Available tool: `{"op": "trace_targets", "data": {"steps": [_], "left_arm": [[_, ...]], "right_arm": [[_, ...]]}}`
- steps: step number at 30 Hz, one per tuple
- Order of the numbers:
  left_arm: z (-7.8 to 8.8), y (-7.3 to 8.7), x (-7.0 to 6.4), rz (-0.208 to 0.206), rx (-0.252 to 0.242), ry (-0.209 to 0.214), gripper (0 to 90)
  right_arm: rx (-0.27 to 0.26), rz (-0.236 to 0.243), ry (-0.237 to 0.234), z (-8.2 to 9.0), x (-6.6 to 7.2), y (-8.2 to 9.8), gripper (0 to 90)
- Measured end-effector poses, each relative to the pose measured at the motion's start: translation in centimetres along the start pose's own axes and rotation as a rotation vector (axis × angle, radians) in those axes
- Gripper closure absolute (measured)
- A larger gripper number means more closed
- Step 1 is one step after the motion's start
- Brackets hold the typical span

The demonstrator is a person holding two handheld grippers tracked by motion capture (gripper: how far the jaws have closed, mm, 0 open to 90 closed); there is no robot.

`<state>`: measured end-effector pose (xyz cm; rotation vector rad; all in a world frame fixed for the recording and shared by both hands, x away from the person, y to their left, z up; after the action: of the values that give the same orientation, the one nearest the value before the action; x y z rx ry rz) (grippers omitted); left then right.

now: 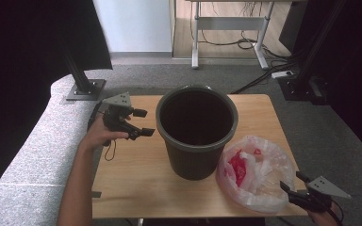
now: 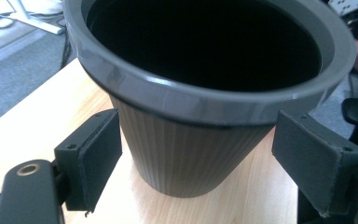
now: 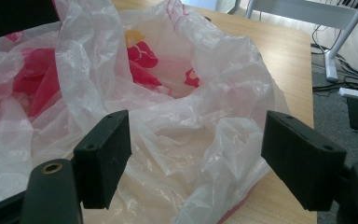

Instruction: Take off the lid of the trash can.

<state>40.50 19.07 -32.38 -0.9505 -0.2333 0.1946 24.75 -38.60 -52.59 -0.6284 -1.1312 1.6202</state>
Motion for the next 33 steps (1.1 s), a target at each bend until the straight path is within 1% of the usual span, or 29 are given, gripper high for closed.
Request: {"op": "trace_targets", "data": {"steps": [3, 6, 8, 10, 15, 17, 21, 24, 27, 31, 33], "left_arm": [[-0.1, -0.9, 0.6, 0.003, -0.001, 0.014, 16.0], [-0.2, -1.8, 1.1, 0.008, 0.000, 0.017, 16.0], [-0.3, -2.2, 1.5, 0.012, 0.015, 0.018, 15.5], [-0.5, -2.7, 1.9, 0.017, 0.025, 0.029, 15.7], [-1.2, -3.8, 2.8, 0.027, 0.041, 0.028, 14.3], [-1.6, -4.3, 3.1, 0.025, 0.043, 0.020, 14.3], [-2.7, -5.1, 3.9, 0.029, 0.056, 0.015, 15.1], [-3.7, -5.5, 4.5, 0.033, 0.084, 0.019, 15.5], [-4.6, -5.7, 5.3, 0.047, 0.108, 0.015, 16.4], [-5.6, -5.7, 6.3, 0.068, 0.146, -0.008, 17.1], [-6.0, -5.7, 6.7, 0.077, 0.153, -0.014, 20.0]], "right_arm": [[0.002, 0.002, 0.001, 0.0, 0.0, 0.1, 23.9], [0.004, 0.001, 0.000, -0.1, 0.0, 0.1, 23.9], [0.002, 0.002, 0.001, -0.1, 0.0, 0.1, 23.9], [0.002, 0.000, 0.001, 0.0, -0.1, 0.1, 23.9], [0.006, 0.004, 0.000, -0.1, 0.0, 0.2, 23.9], [0.008, 0.007, -0.001, -0.2, 0.0, 0.2, 23.9], [0.007, 0.007, 0.001, -0.2, -0.1, 0.1, 23.9], [0.003, 0.005, 0.002, -0.1, -0.1, 0.1, 23.9], [0.000, 0.001, 0.004, 0.0, -0.2, 0.1, 23.9], [-0.002, 0.002, 0.002, 0.0, -0.2, 0.1, 23.9], [-0.001, 0.005, 0.002, 0.0, -0.1, 0.0, 23.9]]}}
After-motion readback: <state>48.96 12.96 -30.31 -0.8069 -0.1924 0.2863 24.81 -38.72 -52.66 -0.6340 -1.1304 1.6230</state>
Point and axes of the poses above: each handheld gripper's, and its own axes: z roughly backward along the jaws, y roughly out of its underside, x roughly to its left, the point moved 2 cm from there along -z, roughly forward along the jaws, and after that the axes turned 12 degrees about -z, right-handed, at the moved point
